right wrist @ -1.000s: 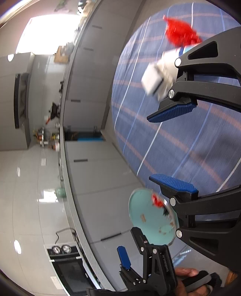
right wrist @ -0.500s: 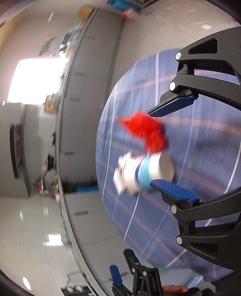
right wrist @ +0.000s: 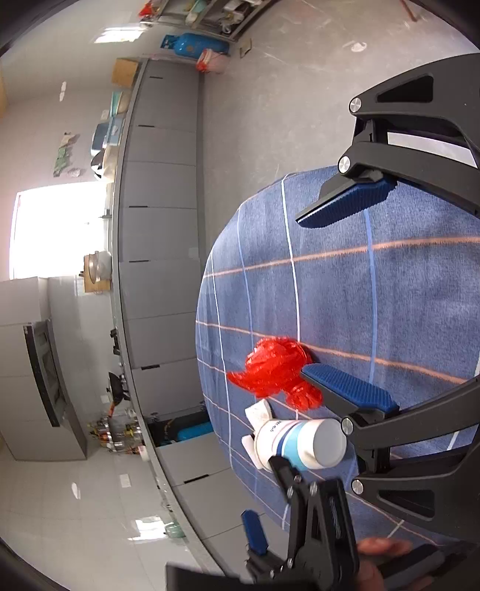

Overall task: Collect trash
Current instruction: 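Move both tools back to the table and grasp the white-blue paper cup with the left gripper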

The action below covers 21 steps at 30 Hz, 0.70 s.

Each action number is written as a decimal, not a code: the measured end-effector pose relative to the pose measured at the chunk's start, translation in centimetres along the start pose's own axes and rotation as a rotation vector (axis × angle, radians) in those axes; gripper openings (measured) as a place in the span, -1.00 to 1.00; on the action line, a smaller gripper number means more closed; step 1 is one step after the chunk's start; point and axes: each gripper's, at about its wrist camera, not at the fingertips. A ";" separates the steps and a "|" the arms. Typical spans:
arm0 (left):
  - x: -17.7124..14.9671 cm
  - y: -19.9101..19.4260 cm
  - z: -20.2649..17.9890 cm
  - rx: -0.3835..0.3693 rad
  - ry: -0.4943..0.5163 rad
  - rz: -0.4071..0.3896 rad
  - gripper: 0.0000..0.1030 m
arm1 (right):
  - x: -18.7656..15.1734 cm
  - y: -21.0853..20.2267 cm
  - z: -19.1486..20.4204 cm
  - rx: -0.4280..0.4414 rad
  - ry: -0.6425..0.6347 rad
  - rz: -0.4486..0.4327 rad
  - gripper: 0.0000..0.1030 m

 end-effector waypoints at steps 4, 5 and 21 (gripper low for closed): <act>-0.1 1.5 -0.4 0.003 -0.010 0.043 0.87 | -0.2 0.4 -0.4 0.016 0.015 0.000 0.55; -0.4 1.8 -0.6 0.006 -0.011 0.052 0.87 | -0.2 0.4 -0.4 0.017 0.017 0.001 0.55; -2.7 2.5 2.0 -0.105 -0.026 0.175 0.07 | 0.0 1.1 0.7 0.036 -0.008 0.026 0.62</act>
Point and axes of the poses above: each gripper's, at about its wrist camera, not at the fingertips, and y roughly the way its jaws point, z to its left, x to its top, and after that the axes turned 9 degrees about -y, right-handed
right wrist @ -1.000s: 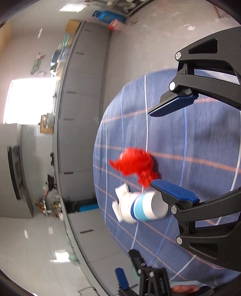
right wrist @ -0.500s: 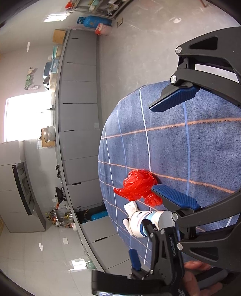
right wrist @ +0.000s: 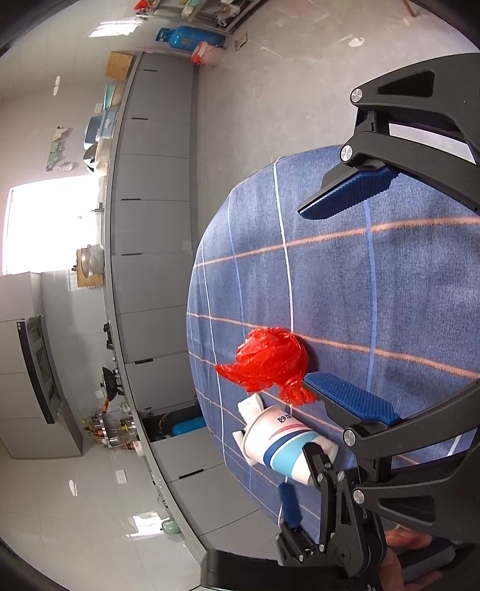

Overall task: Collect trash
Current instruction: 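Move both tools back to the table and grasp the white-blue paper cup with the left gripper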

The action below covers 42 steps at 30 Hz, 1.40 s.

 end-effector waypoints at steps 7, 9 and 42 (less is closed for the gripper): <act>-0.1 -1.7 2.2 -0.034 -0.039 -0.027 0.05 | 0.4 0.4 0.9 0.008 -0.014 0.013 0.62; -0.3 -3.2 2.5 -0.041 -0.028 -0.054 0.05 | 0.7 0.5 1.0 0.004 -0.016 0.016 0.62; -3.4 -8.6 14.5 0.114 -0.183 -0.193 0.05 | 4.7 8.0 7.0 0.089 -0.065 0.171 -0.72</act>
Point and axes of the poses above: each gripper's, at about its wrist camera, not at the fingertips, and y roughly the way its jaws point, z to its left, x to its top, and after that the axes turned 9 degrees about -y, right-handed
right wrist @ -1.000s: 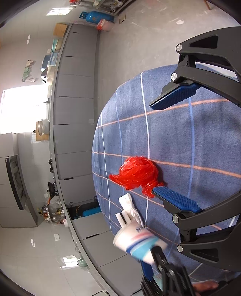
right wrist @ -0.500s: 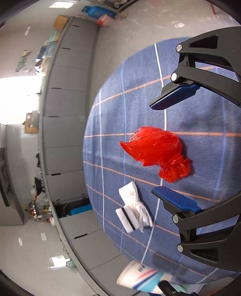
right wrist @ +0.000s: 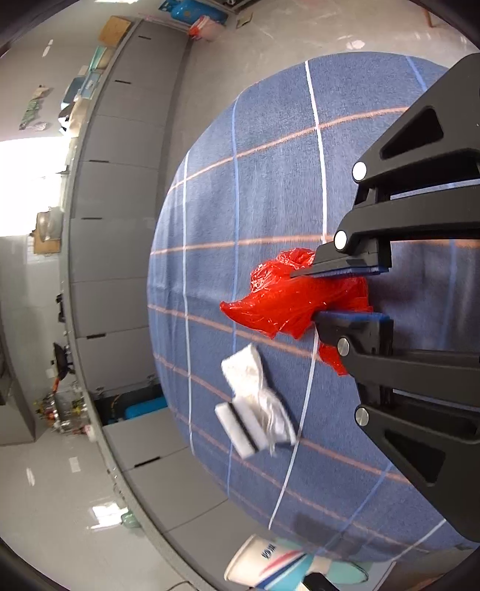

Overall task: Collect trash
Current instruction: 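Move both tools back to the table and grasp the white-blue paper cup with the left gripper, then lift the paper cup with the left gripper while the right grasps the red mesh bag, then carry the paper cup and red mesh bag with both grippers over the teal bin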

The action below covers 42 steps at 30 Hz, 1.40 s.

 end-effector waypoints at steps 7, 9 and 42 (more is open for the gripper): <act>0.2 -1.9 0.9 0.009 -0.005 -0.026 0.05 | 0.0 -4.0 2.7 0.059 -0.032 -0.101 -0.73; 0.4 -2.4 1.3 0.013 -0.009 -0.034 0.05 | 0.1 -4.9 3.7 0.082 -0.040 -0.129 -0.73; 1.1 -8.8 11.7 0.188 -0.136 -0.170 0.05 | 4.2 -8.7 19.2 0.317 -0.259 -0.323 -0.73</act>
Point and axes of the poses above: each gripper's, at about its wrist camera, not at the fingertips, and y roughly the way its jaws point, z to its left, x to its top, and after that the axes turned 9 degrees about -y, right-handed
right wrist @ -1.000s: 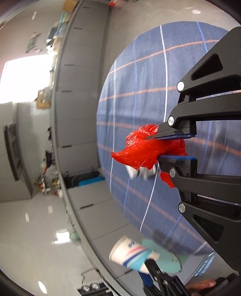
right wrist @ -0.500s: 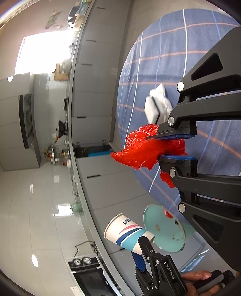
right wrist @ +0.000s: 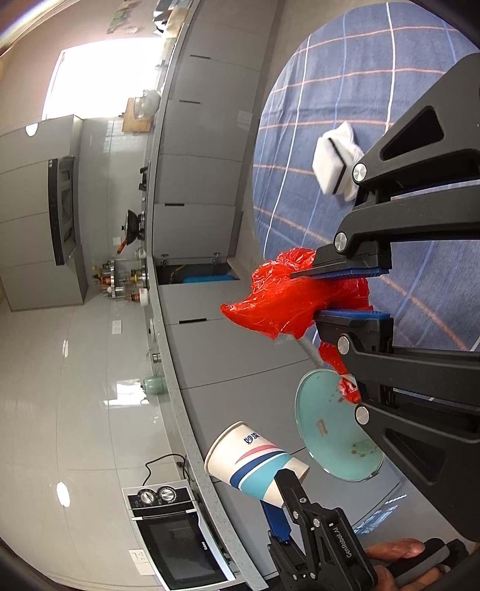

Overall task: Collect trash
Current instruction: 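Carry the paper cup and red mesh bag with both grippers over the teal bin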

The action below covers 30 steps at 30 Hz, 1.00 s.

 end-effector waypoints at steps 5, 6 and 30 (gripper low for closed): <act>0.1 -0.1 1.3 0.017 -0.009 -0.002 0.05 | 0.7 0.8 1.2 0.025 -0.023 -0.004 -0.73; 0.1 -0.2 1.6 0.022 -0.012 -0.003 0.05 | 0.8 1.0 1.5 0.030 -0.028 -0.002 -0.73; -0.2 0.1 5.6 0.087 -0.053 -0.003 0.05 | 2.6 5.3 6.7 0.099 -0.102 0.009 -0.73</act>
Point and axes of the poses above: each gripper's, at about its wrist camera, not at the fingertips, and y roughly the way its jaws point, z to its left, x to its top, and after that the axes turned 9 degrees about -y, right-handed
